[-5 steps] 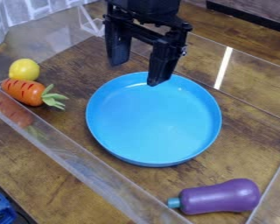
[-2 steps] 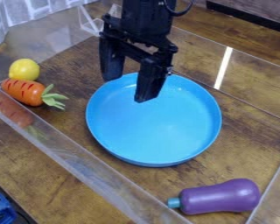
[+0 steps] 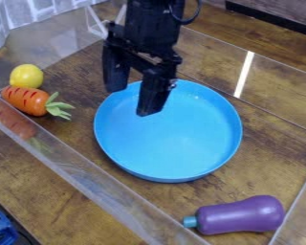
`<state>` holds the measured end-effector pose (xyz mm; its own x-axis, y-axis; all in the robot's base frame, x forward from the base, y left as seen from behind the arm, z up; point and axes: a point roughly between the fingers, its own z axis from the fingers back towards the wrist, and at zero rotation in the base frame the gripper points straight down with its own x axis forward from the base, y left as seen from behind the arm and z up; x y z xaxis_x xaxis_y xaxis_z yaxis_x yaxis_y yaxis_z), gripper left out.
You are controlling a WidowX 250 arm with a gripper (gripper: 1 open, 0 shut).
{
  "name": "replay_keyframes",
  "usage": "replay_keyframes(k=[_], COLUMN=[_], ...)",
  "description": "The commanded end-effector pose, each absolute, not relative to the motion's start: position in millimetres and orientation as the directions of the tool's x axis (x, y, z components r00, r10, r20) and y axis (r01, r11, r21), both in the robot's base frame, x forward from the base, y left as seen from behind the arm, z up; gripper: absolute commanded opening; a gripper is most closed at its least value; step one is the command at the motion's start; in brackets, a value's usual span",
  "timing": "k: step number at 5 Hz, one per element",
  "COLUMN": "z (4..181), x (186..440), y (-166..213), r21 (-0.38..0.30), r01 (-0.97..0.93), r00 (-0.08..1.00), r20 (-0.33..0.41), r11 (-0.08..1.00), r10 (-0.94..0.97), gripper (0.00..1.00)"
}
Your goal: Put the carrot on the blue tray
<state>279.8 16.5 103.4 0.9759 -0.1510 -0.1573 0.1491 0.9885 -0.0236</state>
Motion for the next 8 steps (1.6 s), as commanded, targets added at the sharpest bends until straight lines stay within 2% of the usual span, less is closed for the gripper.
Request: replay_keyframes(k=[1,8], z=[107.3,91.2], x=[281,268], y=[26,57], r21=[-0.02,-0.041], r01=[0.169,0.333], r00=[0.976,0.924], r20=[-0.139,-0.183], r11=[0.985,0.942], r10=[-0.17,-0.335], gripper=[1.0,1.0])
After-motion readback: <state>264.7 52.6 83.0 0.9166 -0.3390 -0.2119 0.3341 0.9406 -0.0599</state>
